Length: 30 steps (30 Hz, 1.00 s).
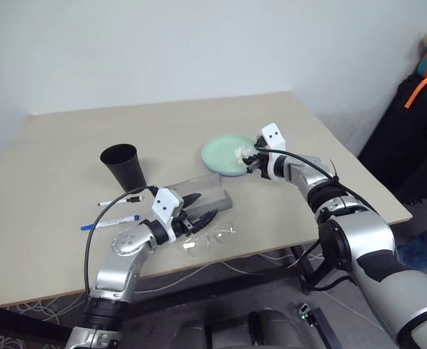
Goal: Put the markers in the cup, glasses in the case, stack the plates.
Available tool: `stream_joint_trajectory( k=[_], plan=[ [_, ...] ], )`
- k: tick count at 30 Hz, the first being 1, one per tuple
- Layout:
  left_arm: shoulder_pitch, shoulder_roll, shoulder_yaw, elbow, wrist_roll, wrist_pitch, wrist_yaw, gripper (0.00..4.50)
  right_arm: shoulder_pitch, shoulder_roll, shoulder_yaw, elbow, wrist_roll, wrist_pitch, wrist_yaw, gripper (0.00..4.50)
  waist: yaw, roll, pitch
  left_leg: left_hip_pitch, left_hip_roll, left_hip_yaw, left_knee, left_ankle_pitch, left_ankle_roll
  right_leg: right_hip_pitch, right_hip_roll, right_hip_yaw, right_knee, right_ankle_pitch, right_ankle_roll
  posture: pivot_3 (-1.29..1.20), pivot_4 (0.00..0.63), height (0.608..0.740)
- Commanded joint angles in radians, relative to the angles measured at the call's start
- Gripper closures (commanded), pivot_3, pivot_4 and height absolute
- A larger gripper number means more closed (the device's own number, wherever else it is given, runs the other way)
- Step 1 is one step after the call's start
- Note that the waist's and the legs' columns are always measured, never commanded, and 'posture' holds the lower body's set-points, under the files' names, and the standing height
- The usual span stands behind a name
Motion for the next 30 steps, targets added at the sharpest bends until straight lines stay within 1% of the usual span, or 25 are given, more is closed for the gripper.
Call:
stream_joint_trajectory(
  k=[1,3,6,15,25,28,30],
  plan=[
    [-0.023,0.009,0.013,-0.023,0.006,-0.007,-0.002,0.96,-0.044,0.025,-0.031,0.012,0.014,-0.016,-0.096,4.47,0.0,0.0,0.0,0.0,0.0,0.0,0.0,0.0,0.0,0.0,0.0,0.0,0.0,0.0,0.0,0.0,0.0,0.74],
    [-0.022,0.008,0.013,-0.025,0.006,-0.007,-0.001,0.96,-0.05,0.034,-0.048,0.023,0.022,-0.016,-0.129,4.47,0.0,0.0,0.0,0.0,0.0,0.0,0.0,0.0,0.0,0.0,0.0,0.0,0.0,0.0,0.0,0.0,0.0,0.74],
    [-0.019,0.008,0.014,-0.031,0.006,-0.005,0.003,0.96,-0.06,0.046,-0.069,0.031,0.029,-0.019,-0.148,3.9,0.002,0.0,0.0,0.0,0.0,0.0,0.0,0.0,0.0,0.0,0.0,0.0,0.0,0.0,0.0,0.0,0.0,0.74],
    [0.009,0.017,0.024,-0.057,0.002,0.0,0.012,0.96,-0.066,0.064,-0.122,0.033,0.048,-0.061,-0.178,0.75,0.0,0.0,0.0,0.0,0.0,0.0,0.0,0.0,0.0,0.0,0.0,0.0,0.0,0.0,0.0,0.0,0.0,0.74],
    [0.0,0.017,0.016,-0.052,0.002,0.002,0.01,0.96,-0.04,0.036,-0.133,0.027,0.045,-0.072,-0.146,0.75,0.0,0.0,0.0,0.0,0.0,0.0,0.0,0.0,0.0,0.0,0.0,0.0,-0.001,0.0,0.0,0.0,0.0,0.74],
    [-0.008,0.026,0.021,-0.044,0.001,0.003,0.001,0.96,-0.022,0.016,-0.113,0.012,0.035,-0.086,-0.061,0.75,0.001,0.0,0.0,0.0,0.0,0.0,0.0,0.0,0.0,0.0,0.0,0.0,-0.001,0.0,0.0,0.0,0.0,0.74],
    [-0.015,0.049,0.027,-0.041,-0.011,0.012,-0.029,0.96,0.004,-0.002,-0.076,-0.006,0.014,-0.114,0.041,0.75,0.0,0.0,0.0,0.0,0.0,0.0,0.0,0.0,0.0,0.0,0.0,0.0,0.0,0.0,0.0,0.0,0.0,0.74]
  ],
)
